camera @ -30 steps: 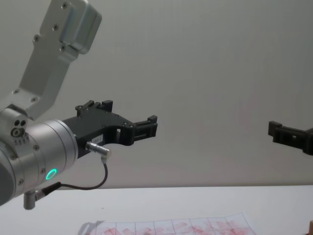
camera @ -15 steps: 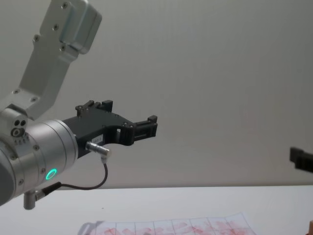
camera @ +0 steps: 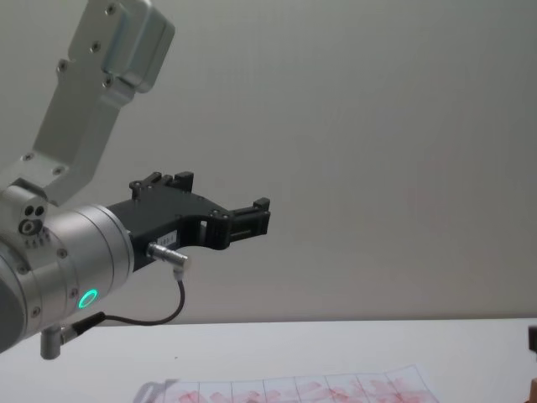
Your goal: Use the one hand to pick up the stamp and affix it onto the A4 paper.
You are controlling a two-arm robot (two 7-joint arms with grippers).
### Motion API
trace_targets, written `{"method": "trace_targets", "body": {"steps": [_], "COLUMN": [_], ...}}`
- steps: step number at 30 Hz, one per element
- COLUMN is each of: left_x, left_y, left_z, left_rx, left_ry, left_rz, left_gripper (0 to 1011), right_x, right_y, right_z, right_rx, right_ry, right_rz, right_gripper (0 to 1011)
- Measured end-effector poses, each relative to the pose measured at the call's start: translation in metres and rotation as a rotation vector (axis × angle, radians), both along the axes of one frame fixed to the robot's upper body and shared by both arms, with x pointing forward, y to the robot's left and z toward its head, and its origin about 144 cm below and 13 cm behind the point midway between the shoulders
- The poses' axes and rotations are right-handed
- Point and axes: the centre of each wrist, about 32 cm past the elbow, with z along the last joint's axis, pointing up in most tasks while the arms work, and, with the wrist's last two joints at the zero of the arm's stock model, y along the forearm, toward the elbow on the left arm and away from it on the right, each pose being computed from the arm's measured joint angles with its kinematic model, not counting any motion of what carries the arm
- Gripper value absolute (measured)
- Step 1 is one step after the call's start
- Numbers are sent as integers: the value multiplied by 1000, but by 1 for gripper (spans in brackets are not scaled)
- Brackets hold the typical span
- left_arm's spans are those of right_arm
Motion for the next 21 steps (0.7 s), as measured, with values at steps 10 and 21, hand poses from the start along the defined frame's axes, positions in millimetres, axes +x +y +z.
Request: {"method": "trace_targets", "body": {"steps": [10,21], "left_x": [0,0], "left_y": [0,0], "left_z": [0,0], "left_rx": [0,0], "left_ry": [0,0], "left_rz": [0,0], "left_gripper": [1001,1001], "right_x": [2,12], "right_y": [-3,-6], "right_z": [-10,-19], "right_rx": [-32,-61], "right_ry": [85,143], "right_rz": [-24,-24], "right_gripper": [1001,1001]}}
